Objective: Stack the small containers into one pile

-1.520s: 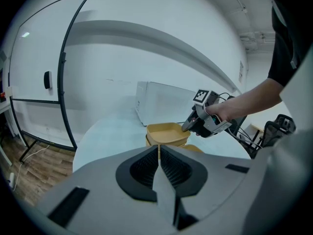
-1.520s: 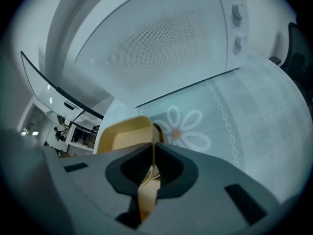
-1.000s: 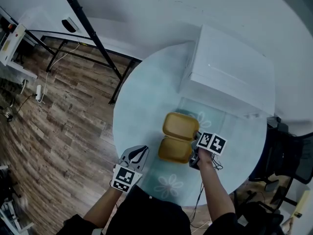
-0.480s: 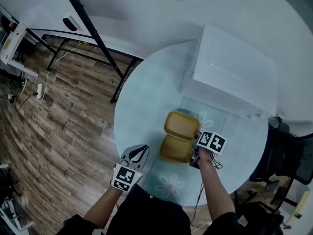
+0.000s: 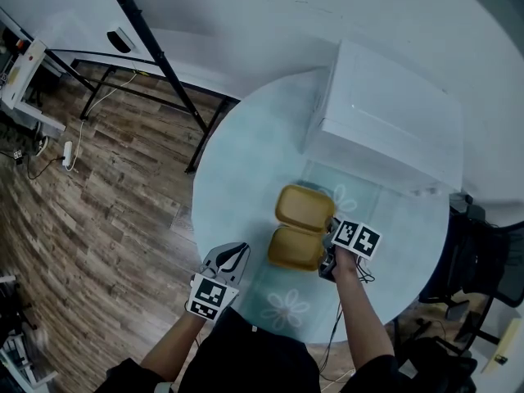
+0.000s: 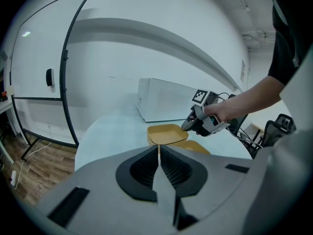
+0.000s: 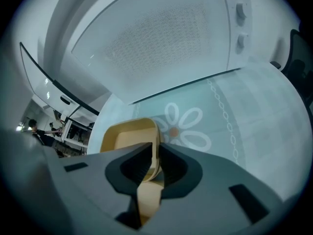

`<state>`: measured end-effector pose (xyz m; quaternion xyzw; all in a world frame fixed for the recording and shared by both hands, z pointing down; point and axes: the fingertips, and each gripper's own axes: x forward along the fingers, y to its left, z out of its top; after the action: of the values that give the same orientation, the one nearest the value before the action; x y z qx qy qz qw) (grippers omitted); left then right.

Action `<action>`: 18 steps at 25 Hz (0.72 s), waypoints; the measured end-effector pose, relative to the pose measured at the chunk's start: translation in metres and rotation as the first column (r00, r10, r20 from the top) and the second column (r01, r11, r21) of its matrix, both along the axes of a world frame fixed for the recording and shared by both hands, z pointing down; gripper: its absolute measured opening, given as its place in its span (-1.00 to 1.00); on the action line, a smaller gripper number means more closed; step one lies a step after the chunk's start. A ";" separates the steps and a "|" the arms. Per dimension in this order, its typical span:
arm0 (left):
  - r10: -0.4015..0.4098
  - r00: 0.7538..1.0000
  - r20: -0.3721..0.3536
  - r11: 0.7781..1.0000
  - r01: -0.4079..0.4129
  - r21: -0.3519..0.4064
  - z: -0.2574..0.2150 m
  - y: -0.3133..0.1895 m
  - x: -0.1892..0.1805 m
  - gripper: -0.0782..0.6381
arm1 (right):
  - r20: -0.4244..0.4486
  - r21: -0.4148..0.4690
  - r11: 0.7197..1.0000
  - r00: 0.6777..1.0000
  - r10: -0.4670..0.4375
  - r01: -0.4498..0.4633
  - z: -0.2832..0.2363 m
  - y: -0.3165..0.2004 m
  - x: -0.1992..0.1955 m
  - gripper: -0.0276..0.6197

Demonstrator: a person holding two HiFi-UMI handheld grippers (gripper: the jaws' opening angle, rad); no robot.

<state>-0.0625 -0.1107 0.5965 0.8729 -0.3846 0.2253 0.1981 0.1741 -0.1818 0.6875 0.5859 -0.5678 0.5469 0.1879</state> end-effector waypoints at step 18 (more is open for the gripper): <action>0.019 1.000 0.010 1.000 -0.019 0.010 -0.008 0.019 0.002 -0.72 | 0.069 0.130 0.992 0.998 -0.002 -0.007 -0.018 0.018 -0.005 -0.80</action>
<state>-0.0600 -0.0920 0.5884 0.8764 -0.3784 0.2296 0.1895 0.1694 -0.1643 0.6690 0.5783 -0.6077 0.5288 0.1292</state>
